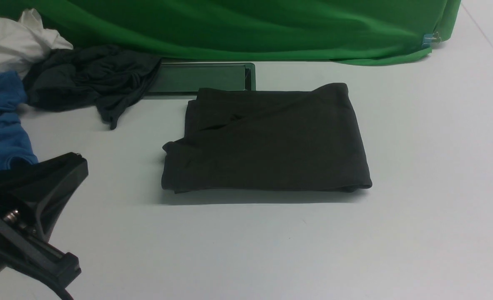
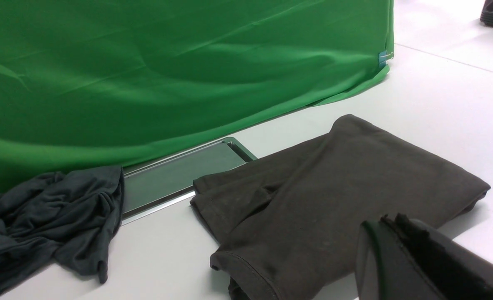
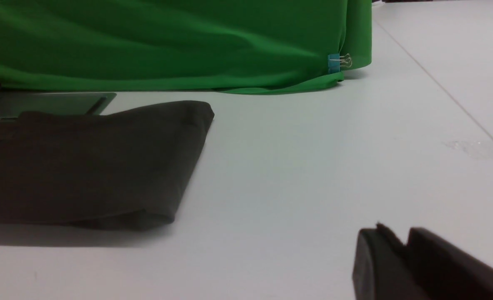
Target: Fold a long-sleeved shirt on a white desktop.
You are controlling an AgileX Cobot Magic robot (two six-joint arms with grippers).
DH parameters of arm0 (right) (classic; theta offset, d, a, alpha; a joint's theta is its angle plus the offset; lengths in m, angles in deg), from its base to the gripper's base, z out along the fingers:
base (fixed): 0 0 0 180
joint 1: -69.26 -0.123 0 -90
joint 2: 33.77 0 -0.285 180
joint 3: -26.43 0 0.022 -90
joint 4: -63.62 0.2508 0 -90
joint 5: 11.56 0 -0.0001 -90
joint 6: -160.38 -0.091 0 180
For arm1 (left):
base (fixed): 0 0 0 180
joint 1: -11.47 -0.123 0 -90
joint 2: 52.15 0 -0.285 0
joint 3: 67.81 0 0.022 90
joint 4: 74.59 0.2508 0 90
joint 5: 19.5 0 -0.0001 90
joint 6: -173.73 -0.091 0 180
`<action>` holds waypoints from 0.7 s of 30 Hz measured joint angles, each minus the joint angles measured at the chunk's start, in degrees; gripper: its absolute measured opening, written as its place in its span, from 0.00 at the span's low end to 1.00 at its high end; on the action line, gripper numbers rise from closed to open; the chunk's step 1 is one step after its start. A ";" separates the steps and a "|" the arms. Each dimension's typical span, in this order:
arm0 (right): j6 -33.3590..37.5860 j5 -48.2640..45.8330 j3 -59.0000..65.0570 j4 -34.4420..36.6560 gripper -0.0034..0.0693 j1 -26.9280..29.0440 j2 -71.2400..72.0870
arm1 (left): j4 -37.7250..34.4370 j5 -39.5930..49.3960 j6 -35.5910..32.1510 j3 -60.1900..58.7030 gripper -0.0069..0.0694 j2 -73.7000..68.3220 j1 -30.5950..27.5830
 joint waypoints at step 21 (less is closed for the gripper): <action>0.00 0.05 0.00 0.00 0.25 0.00 0.00 | 3.94 -12.30 7.10 -17.74 0.11 19.60 -17.42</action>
